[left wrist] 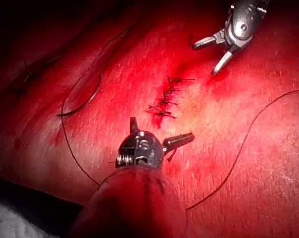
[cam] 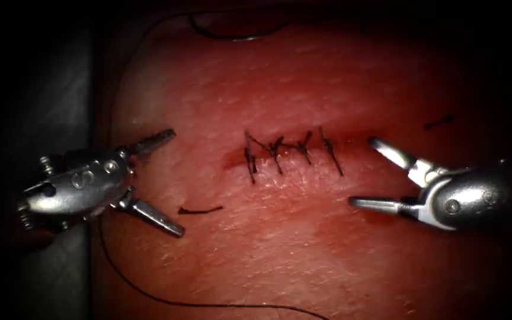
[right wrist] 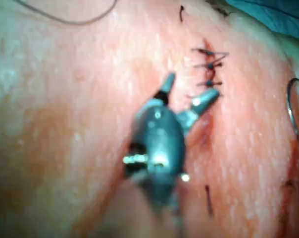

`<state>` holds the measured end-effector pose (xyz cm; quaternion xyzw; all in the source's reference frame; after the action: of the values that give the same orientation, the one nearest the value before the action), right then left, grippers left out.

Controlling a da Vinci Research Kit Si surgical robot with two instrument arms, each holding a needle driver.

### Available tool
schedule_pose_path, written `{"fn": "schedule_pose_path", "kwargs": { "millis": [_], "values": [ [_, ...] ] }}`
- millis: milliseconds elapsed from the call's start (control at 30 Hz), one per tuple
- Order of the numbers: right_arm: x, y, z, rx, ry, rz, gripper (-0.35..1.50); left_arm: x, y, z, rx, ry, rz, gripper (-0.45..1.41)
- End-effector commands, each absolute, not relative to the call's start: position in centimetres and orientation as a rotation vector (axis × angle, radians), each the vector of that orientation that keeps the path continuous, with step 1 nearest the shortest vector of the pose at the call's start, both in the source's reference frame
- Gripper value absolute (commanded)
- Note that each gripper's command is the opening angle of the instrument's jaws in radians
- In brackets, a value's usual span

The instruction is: Wound Closure

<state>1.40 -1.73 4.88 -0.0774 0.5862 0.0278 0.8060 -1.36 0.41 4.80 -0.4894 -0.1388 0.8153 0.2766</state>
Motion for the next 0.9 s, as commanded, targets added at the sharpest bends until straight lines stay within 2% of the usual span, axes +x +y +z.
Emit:
{"fn": "schedule_pose_path", "kwargs": {
  "millis": [33,333,667,900],
  "values": [
    [1.47,-1.8,4.9,-0.162,1.257,0.063,0.98,-1.42,0.5,4.9,-1.314,-0.344,2.189,0.88],
    [1.51,-1.8,4.9,-0.153,1.255,0.073,0.98,-1.61,1.3,5.3,-1.208,-0.115,2.312,0.61],
    [1.51,-1.8,4.9,-0.145,1.255,0.082,0.98,-1.66,1.6,6.1,-1.067,-0.191,2.463,0.21],
    [1.52,-1.8,4.9,-0.144,1.254,0.08,0.98,-1.43,1.8,6.6,-1.016,-0.213,2.503,0.26]
  ]
}}
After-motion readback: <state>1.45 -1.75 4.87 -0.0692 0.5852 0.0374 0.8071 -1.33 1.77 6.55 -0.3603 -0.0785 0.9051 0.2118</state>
